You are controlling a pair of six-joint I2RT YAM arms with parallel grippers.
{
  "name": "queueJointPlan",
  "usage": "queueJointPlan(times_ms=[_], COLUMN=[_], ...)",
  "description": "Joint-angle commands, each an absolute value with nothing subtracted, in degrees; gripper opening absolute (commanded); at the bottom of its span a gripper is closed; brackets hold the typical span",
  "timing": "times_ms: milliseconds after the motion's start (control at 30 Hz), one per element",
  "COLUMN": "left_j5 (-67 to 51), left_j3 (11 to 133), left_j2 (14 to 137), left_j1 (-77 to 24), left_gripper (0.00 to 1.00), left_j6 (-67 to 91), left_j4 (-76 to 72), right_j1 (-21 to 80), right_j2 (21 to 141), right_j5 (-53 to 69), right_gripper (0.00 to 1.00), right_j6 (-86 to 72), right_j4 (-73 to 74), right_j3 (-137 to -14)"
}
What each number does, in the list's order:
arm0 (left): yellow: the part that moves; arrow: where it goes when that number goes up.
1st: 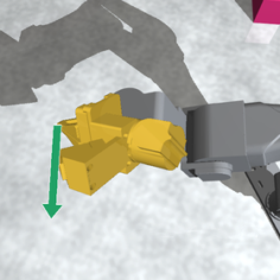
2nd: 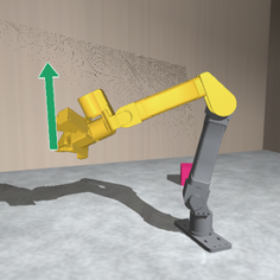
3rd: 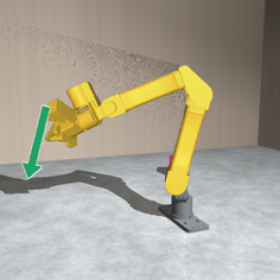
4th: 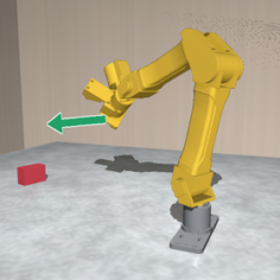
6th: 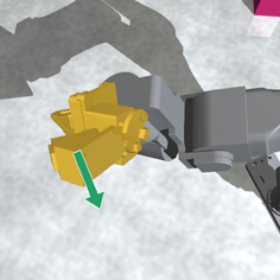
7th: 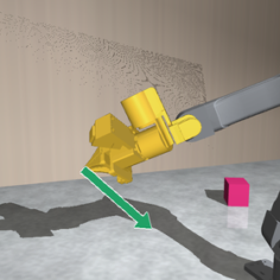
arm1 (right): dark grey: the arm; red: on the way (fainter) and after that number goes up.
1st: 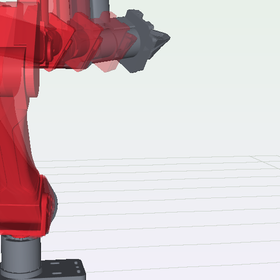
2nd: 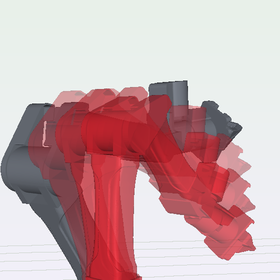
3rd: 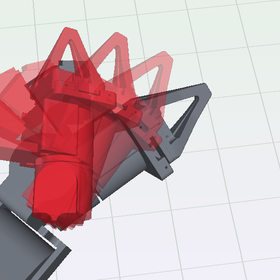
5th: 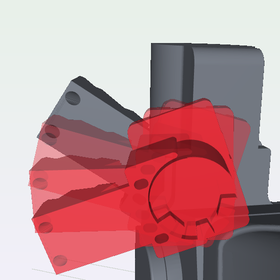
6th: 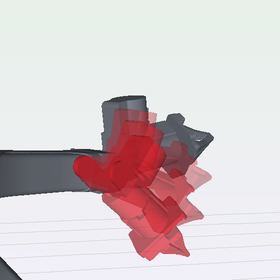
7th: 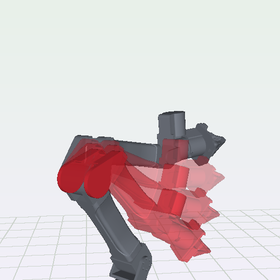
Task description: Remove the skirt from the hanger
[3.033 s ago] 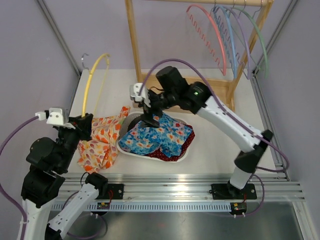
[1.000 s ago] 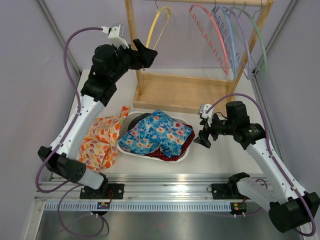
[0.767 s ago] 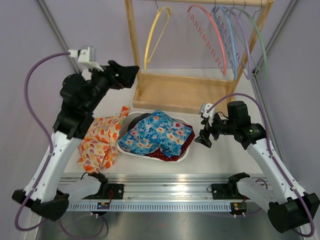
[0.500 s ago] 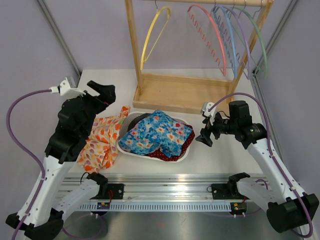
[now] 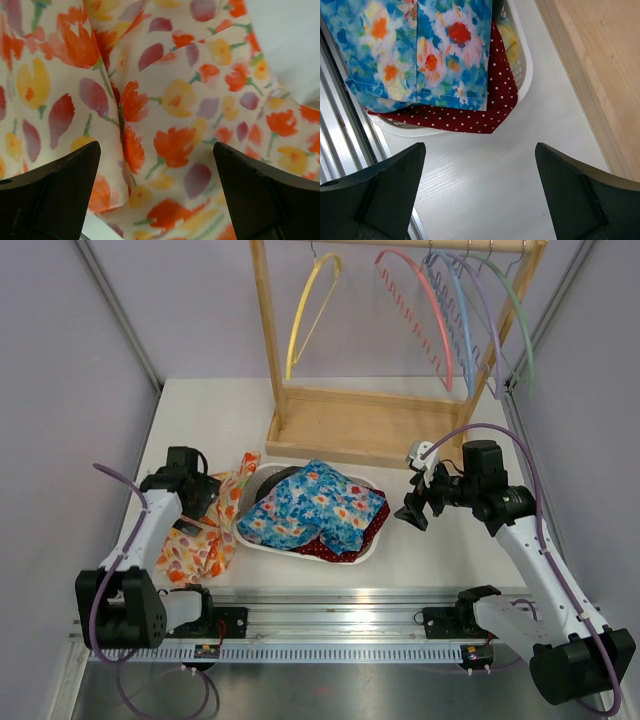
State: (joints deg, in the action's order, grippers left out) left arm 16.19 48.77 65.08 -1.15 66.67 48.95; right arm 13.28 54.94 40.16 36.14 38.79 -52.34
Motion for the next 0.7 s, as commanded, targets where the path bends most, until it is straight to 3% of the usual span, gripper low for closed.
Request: queueJointPlan(times_ms=[0, 67, 167, 200, 233, 300, 333, 433, 500, 533, 667], left_j5=[4.5, 2.6, 2.5, 2.8, 3.9, 6.0, 9.6, 13.2, 9.0, 6.8, -4.9], left_j3=[48.0, 48.3, 48.7, 48.7, 48.8, 49.2, 49.5, 46.8, 43.3, 42.5, 47.2], left_j2=[71.8, 76.4, 79.1, 78.8, 78.3, 73.8, 71.0, 53.9, 40.3, 37.0, 31.6], left_j1=[2.1, 2.5, 2.8, 3.1, 3.3, 3.8, 3.9, 3.4, 3.5, 3.4, 3.5], left_gripper=[0.97, 0.92, 0.64, 0.4, 0.32, 0.27, 0.18, 0.13, 0.1, 0.0, 0.0], left_j6=[67.6, 66.8, 66.5, 66.4, 66.2, 64.7, 61.2, 52.1, 46.5, 43.3, 38.9], left_j4=[41.7, 39.9, 38.6, 38.5, 38.6, 38.3, 36.7, 26.2, 18.7, 11.9, 6.5], right_j1=[12.7, 12.6, 12.4, 12.3, 12.2, 12.0, 11.9, 12.0, 12.0, 12.0, 11.9], right_j2=[55.0, 55.1, 55.0, 55.0, 54.9, 54.8, 54.9, 55.1, 55.2, 55.3, 55.4], right_j5=[41.5, 41.6, 41.7, 41.7, 41.7, 41.8, 41.8, 42.0, 41.9, 41.8, 41.6], right_gripper=[0.99, 0.99, 0.99, 0.99, 0.99, 0.99, 0.99, 0.99, 0.99, 0.99, 0.99], right_j6=[36.1, 36.1, 36.2, 36.2, 36.2, 36.1, 36.1, 36.2, 36.3, 36.3, 36.1], right_j4=[37.1, 37.2, 37.2, 37.2, 37.3, 37.2, 37.2, 37.3, 37.2, 37.3, 37.0], right_j3=[-52.2, -52.2, -52.2, -52.2, -52.2, -52.1, -52.1, -52.1, -52.1, -52.1, -52.1])
